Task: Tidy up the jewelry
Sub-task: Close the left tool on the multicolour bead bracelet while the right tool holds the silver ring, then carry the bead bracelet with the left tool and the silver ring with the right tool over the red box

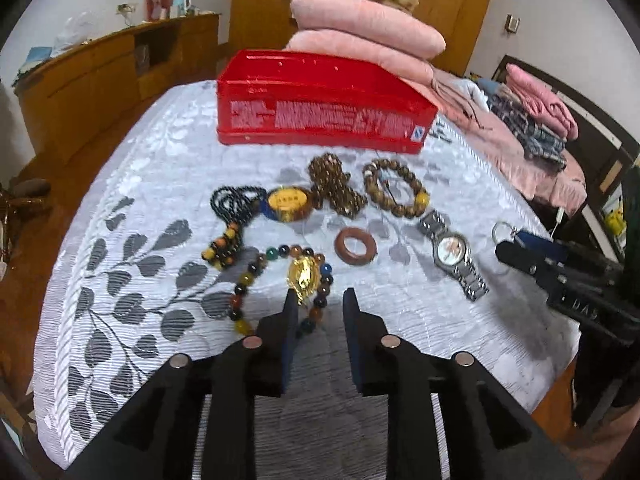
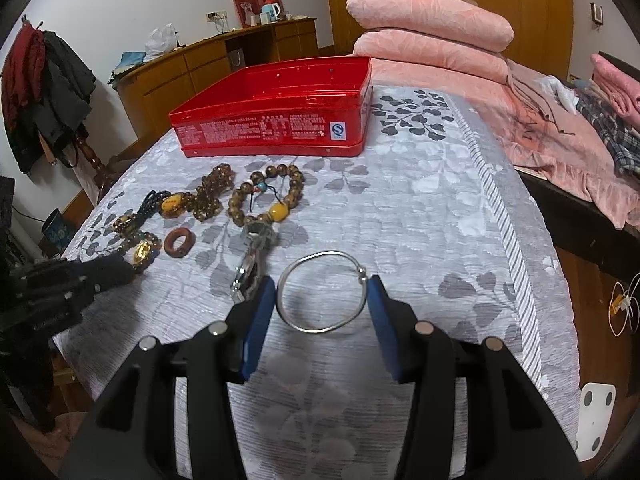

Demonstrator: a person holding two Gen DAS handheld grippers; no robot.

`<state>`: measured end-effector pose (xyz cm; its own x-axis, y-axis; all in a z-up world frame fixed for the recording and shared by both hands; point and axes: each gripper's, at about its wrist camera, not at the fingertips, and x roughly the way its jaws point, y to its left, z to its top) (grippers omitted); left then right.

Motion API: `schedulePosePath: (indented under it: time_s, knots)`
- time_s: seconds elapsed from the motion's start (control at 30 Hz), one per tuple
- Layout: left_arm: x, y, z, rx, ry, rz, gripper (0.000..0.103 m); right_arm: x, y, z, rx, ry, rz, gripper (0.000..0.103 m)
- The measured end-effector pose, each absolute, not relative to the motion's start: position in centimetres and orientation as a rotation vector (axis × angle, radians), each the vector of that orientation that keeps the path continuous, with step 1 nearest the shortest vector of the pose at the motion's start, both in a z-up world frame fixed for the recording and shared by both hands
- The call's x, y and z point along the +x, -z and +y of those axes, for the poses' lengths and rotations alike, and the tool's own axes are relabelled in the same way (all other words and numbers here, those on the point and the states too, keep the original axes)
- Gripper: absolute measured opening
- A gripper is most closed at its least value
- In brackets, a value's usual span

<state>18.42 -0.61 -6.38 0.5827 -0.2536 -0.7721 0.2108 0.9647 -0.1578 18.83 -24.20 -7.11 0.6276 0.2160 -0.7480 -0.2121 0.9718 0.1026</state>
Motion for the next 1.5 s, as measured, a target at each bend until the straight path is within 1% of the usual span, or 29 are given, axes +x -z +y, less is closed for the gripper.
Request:
schedulePosePath:
  time_s: [0.2, 0.47, 0.5, 0.53, 0.77, 1.03, 1.5]
  knots:
    - [18.8, 7.2, -1.2, 0.011, 0.247, 0.924, 0.024, 18.9, 7.4, -24.3, 0.010, -0.246, 0.863, 0.046]
    - [18.3, 7.2, -2.6, 0.110, 0.203, 0.923, 0.015, 19.3, 7.7, -23.8, 0.018, -0.256, 0.872, 0.046]
    - [18.3, 7.2, -2.6, 0.112, 0.202, 0.924, 0.011, 19.3, 7.7, -23.7, 0.019, -0.259, 0.873, 0.046]
    - [18.3, 7.1, -2.4, 0.102, 0.198, 0.925, 0.009, 19.3, 7.7, -23.7, 0.019, -0.260, 0.873, 0.046]
    - [18.1, 6.4, -1.0, -0.020, 0.223, 0.905, 0.008, 19.0, 7.0, -24.1, 0.025, -0.253, 0.857, 0.046]
    - [17.9, 2.9, 0.6, -0.116, 0.239, 0.791, 0.008, 19.3, 5.8, -24.0, 0.037, -0.278, 0.826, 0.046]
    - [20.1, -1.0, 0.7, -0.160, 0.281, 0.674, 0.008, 21.5, 2.2, -22.7, 0.029, -0.329, 0.748, 0.046]
